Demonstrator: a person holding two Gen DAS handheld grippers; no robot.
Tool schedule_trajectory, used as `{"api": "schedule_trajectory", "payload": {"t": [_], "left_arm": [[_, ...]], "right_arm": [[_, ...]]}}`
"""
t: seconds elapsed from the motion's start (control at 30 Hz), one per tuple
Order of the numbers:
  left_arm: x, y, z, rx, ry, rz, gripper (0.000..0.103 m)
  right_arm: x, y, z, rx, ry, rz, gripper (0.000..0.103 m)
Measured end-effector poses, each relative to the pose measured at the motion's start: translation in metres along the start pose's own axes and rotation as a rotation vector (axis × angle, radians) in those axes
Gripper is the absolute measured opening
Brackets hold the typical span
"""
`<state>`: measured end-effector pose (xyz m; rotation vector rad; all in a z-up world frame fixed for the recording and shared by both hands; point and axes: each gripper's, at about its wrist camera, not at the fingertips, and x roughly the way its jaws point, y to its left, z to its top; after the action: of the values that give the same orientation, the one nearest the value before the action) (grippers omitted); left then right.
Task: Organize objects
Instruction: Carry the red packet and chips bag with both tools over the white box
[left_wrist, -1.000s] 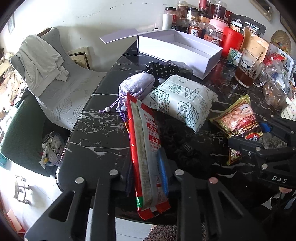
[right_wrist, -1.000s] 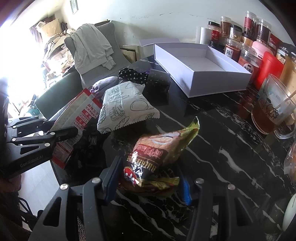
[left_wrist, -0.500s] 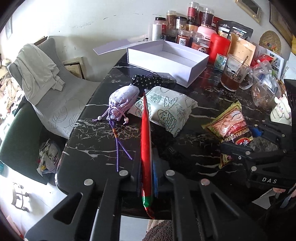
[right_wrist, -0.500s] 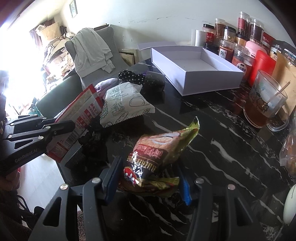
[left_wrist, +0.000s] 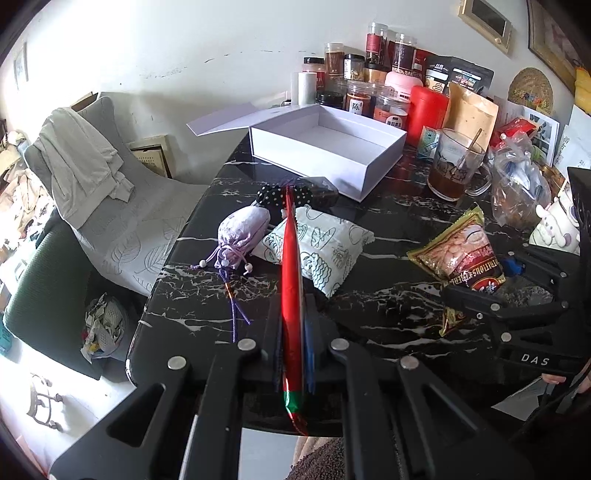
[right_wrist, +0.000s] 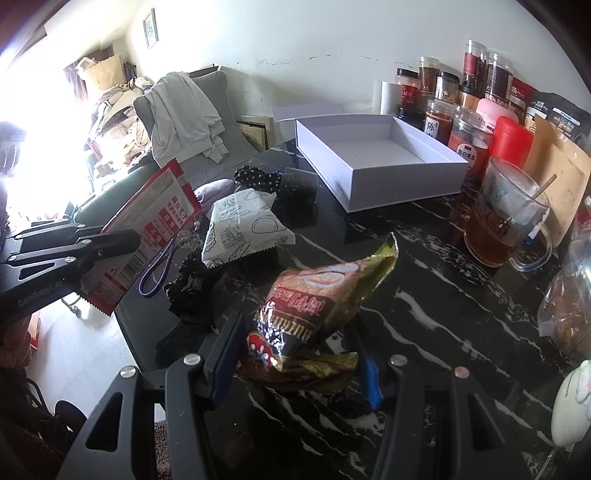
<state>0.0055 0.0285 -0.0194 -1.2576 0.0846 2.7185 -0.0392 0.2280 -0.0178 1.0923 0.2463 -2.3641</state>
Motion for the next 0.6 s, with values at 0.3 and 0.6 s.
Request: {"api": "schedule_trajectory", "payload": {"t": [0.3, 0.6], "left_arm": [[-0.007, -0.028, 0.024, 0.054, -0.035, -0.057, 0.009], [-0.001, -0.05, 0.055, 0.1, -0.058, -0.117, 0.009]], "right_arm": [[-0.028, -0.014, 0.009, -0.003, -0.054, -0.027, 0.056], [-0.043, -0.027, 0.029, -0.027, -0.083, -0.026, 0.056]]}}
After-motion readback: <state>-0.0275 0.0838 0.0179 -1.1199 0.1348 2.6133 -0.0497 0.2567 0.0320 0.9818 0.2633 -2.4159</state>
